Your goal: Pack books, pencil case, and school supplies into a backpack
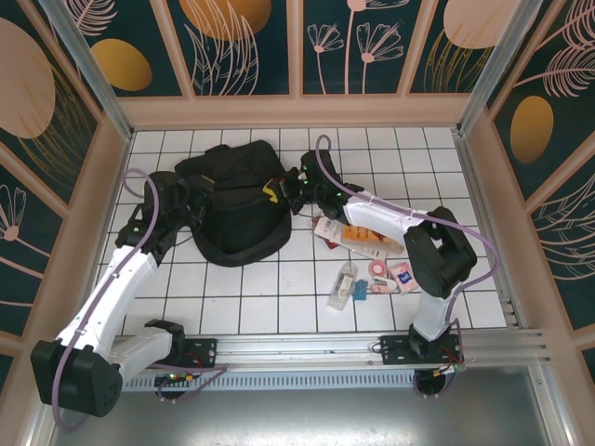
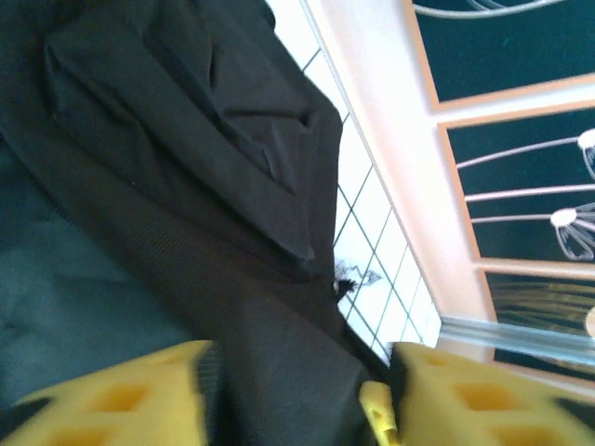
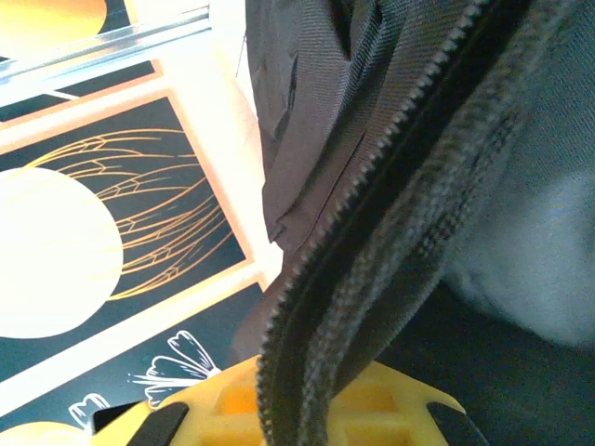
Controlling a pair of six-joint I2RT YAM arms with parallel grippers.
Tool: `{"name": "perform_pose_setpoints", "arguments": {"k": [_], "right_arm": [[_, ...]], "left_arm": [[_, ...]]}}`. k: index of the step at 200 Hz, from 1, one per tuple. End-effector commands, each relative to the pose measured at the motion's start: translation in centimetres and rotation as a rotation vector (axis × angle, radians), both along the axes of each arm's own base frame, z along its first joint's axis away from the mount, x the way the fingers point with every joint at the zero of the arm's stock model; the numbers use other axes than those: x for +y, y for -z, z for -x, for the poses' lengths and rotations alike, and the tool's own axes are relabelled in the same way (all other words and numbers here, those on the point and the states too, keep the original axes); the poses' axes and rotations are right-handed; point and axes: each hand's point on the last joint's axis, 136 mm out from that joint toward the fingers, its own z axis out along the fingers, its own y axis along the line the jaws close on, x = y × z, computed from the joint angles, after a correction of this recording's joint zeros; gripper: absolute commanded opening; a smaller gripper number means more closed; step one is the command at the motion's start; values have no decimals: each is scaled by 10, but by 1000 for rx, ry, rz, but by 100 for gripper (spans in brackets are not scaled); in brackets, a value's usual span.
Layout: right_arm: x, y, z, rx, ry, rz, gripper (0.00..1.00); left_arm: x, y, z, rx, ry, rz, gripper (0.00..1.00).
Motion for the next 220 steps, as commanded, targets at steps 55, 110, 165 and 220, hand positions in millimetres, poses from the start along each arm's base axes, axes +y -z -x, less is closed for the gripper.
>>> {"name": "perform_pose_setpoints", "arguments": {"k": [55, 110, 165, 220], "right_arm": [[18, -34, -28, -76, -110, 65, 0], [32, -29, -37, -112, -279, 94, 0], [36, -18, -33, -112, -319, 75, 0], [37, -17, -28, -108, -334, 61, 0]], "left_arm": [[-17, -63, 1, -127, 465, -814, 72], [-48, -21, 2, -171, 770, -1193, 82], [-77, -13, -18, -223, 928, -1360, 82], [-78, 28, -38, -55, 981, -1481, 79]]}}
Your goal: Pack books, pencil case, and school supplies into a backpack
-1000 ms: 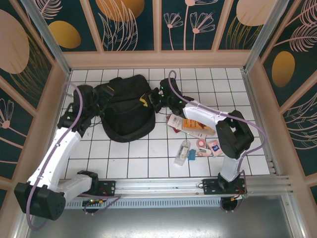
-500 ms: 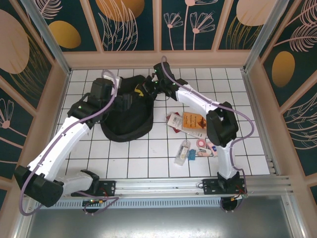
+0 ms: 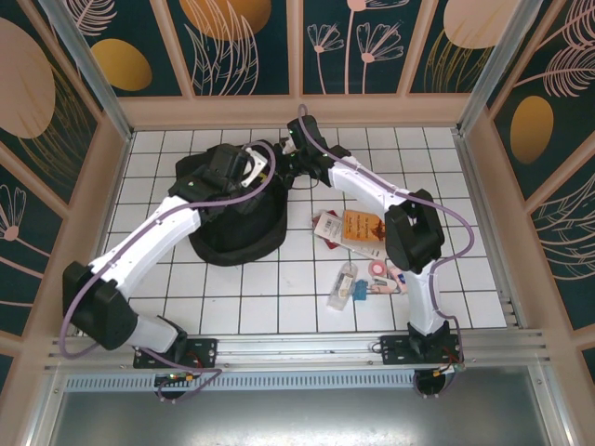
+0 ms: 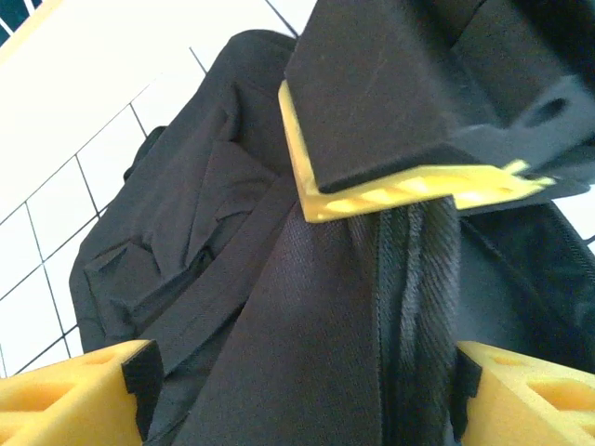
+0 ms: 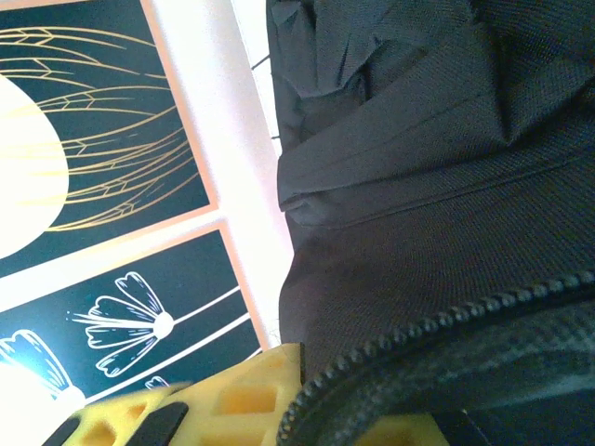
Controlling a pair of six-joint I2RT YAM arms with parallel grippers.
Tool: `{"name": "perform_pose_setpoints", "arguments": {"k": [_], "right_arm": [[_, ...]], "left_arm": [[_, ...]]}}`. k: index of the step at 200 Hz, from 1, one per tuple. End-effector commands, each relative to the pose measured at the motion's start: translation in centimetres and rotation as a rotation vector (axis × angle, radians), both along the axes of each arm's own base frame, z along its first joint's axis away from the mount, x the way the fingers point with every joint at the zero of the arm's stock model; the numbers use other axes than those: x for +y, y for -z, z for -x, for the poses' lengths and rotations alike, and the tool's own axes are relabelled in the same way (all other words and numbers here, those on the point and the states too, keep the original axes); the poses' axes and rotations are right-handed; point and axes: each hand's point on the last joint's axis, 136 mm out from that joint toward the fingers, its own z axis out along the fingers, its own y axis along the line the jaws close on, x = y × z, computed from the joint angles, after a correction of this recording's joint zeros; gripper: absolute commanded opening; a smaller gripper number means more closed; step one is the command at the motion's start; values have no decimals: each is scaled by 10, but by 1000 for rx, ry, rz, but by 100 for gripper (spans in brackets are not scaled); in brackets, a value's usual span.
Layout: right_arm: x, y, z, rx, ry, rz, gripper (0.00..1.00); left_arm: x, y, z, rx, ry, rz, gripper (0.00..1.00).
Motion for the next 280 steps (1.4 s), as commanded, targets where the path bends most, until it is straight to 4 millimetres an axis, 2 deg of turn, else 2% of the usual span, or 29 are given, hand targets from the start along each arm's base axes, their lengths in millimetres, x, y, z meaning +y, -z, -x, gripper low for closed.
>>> {"name": "perform_pose_setpoints", "arguments": {"k": [1, 27, 42, 59, 86, 103, 119, 130, 162, 175, 205, 218, 234, 244, 257, 269, 280], "right_arm": [[3, 0, 5, -6, -42, -21, 0], [3, -3, 7, -8, -44, -25, 0], [2, -6, 6, -13, -43, -29, 0], [2, -7, 6, -13, -41, -31, 0], [2, -7, 5, -8, -34, -36, 0], [2, -8, 5, -8, -32, -36, 0], [1, -13, 4, -21, -26, -44, 0], [-1, -19, 3, -45, -17, -56, 10], [-19, -51, -8, -155, 35, -79, 58], [-36, -56, -12, -199, 81, -56, 68], [-80, -80, -6, -381, 189, -17, 71], [-97, -85, 2, -455, 214, 17, 71], [-117, -76, 11, -508, 246, 97, 68], [-127, -65, 17, -511, 259, 137, 66], [-127, -51, 29, -491, 223, 123, 63], [-112, -39, 49, -460, 124, 89, 62], [-93, -25, 68, -444, 12, 118, 62]], "left_arm": [[10, 3, -7, -23, -23, -128, 78], [19, 10, -5, -27, -58, -157, 73], [21, 15, -3, -15, -70, -154, 63], [21, 19, -1, 2, -77, -146, 44], [21, 22, 3, 19, -81, -129, 22], [19, 21, 6, 23, -81, -105, 0], [12, 17, 8, 29, -71, -49, 0], [4, 15, 13, 43, -50, 7, 0], [-6, -3, 16, -9, -49, 156, 0], [-6, -11, 15, -14, -67, 209, 0], [12, -21, 12, -29, -152, 252, 0], [23, -40, 7, -79, -231, 335, 0], [43, -64, 0, -99, -378, 461, 0], [45, -75, -2, -75, -407, 513, 0], [42, -88, -3, -72, -414, 558, 0], [43, -93, -4, -70, -463, 602, 0], [52, -94, -7, -66, -558, 605, 0]]}}
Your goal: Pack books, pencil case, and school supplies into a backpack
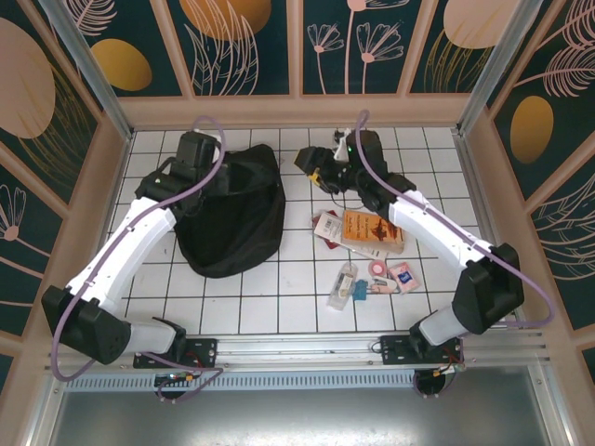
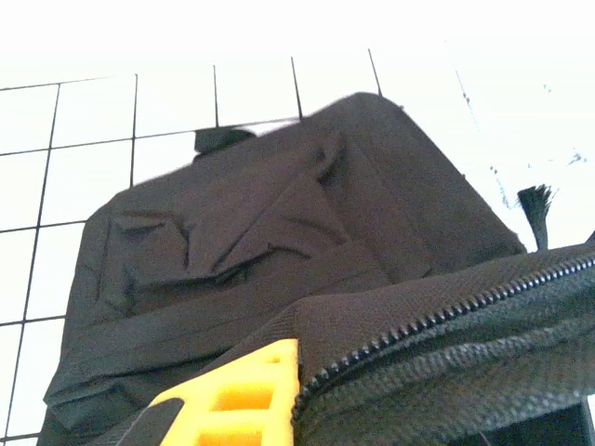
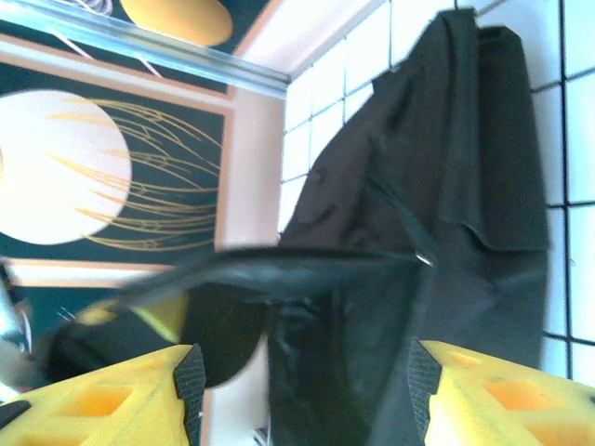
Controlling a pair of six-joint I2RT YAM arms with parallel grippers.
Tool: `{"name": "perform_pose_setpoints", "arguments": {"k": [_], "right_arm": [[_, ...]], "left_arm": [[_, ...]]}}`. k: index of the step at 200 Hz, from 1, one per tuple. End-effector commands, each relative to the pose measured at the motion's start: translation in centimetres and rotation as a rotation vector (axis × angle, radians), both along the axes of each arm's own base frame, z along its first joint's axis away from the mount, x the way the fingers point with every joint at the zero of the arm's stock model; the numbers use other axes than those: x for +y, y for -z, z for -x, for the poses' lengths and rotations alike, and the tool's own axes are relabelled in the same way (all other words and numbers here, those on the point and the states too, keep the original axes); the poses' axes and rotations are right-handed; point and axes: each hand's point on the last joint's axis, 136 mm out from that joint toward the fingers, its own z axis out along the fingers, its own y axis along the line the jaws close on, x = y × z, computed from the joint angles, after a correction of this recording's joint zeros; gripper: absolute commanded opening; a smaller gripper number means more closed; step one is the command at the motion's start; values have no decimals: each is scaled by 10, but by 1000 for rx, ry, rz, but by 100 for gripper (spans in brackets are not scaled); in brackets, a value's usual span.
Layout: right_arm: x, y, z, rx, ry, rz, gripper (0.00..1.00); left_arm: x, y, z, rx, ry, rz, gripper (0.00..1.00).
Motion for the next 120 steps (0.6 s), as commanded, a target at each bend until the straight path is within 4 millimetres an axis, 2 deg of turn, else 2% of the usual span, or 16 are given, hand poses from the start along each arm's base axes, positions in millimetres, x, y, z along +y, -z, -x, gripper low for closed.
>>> {"name": "perform_pose_setpoints", "arguments": {"k": [1, 10, 23, 42, 87, 120], "right_arm": [[30, 40, 29, 24, -168, 93, 62], [42, 48, 41, 23, -200, 152, 62], [59, 58, 55, 9, -222, 223, 64], [71, 65, 62, 29, -234, 233, 66], [68, 59, 59, 34, -179, 274, 69], [59, 64, 80, 51, -172, 302, 68]], "left_arm": [[2, -30, -6, -24, -155, 157, 0], [7, -28, -7, -2, -204, 154, 0], [1, -29, -7, 17, -184, 177, 0], [-11, -29, -4, 35, -140, 231, 0], [-17, -28, 1, -14, -111, 313, 0], [-20, -19, -5, 44, -130, 296, 0]]}}
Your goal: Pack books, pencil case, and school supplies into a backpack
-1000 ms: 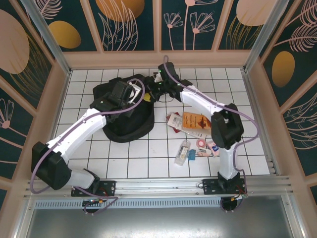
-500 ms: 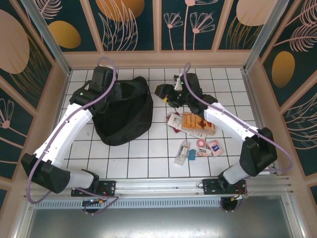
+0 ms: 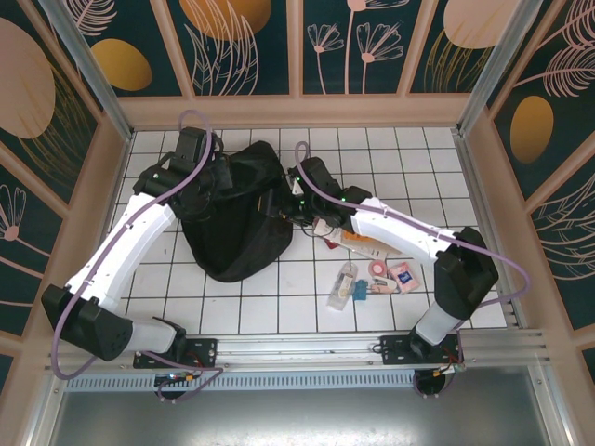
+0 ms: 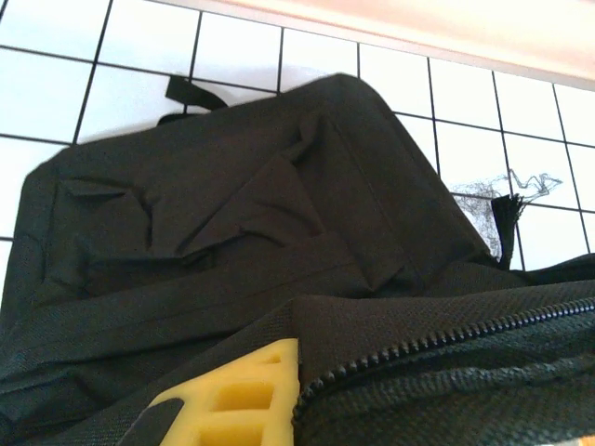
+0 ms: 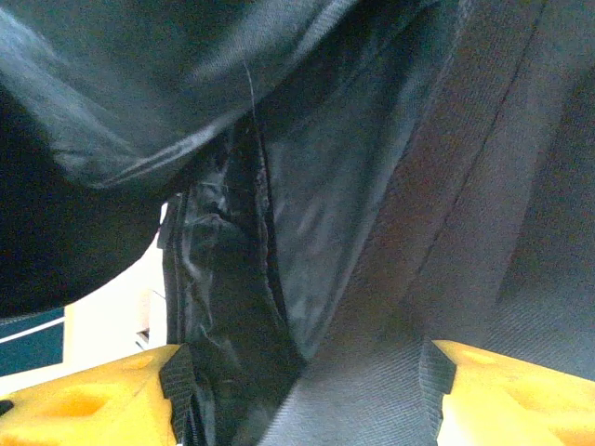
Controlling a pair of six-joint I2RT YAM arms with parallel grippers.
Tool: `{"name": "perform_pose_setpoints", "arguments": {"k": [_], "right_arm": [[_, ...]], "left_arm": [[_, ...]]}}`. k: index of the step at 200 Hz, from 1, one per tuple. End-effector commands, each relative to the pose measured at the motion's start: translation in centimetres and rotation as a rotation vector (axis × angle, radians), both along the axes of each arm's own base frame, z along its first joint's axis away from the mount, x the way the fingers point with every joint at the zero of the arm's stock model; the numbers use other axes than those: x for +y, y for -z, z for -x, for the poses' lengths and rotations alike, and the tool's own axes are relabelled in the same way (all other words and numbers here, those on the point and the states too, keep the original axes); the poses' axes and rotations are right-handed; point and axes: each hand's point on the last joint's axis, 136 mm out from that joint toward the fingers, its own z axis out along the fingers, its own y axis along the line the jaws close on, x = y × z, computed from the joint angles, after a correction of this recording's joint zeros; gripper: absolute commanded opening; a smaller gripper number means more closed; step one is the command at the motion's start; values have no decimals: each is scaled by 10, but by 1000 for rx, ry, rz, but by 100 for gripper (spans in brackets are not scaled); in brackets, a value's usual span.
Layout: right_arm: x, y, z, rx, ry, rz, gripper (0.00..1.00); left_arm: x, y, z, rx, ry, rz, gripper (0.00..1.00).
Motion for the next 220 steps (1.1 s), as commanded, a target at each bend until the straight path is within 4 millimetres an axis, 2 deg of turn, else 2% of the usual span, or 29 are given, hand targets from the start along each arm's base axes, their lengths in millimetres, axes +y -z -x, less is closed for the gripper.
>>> {"name": "perform_pose_setpoints", "arguments": {"k": [1, 31, 50, 77, 108, 144, 153, 194, 207, 220], "right_arm": [[-9, -10, 16, -17, 11, 12, 68], [-1, 4, 43, 28, -50, -5, 70], [4, 18, 50, 46, -62, 52, 72], [11, 35, 51, 68, -75, 122, 74], [8, 60, 44, 80, -78, 231, 69], [-7, 66, 13, 54, -39, 295, 41], [-11, 67, 3, 54, -37, 295, 37], [-24, 67, -52, 36, -18, 320, 34], [-30, 62, -72, -1, 16, 376, 34], [-34, 53, -89, -33, 41, 398, 34]], "left_arm": [[-10, -23, -11, -50, -7, 72, 0], [-13, -13, -16, -2, -29, 81, 0], [-10, -11, -17, 19, -77, 94, 0], [-1, -3, -14, 73, -166, 96, 0], [5, 5, -3, 137, -218, 107, 0], [8, 1, 8, 157, -261, 157, 0], [7, 0, 10, 161, -264, 173, 0], [4, -5, 16, 139, -270, 258, 0], [9, -4, 17, 138, -284, 261, 0], [8, -9, 11, 105, -283, 287, 0]]}}
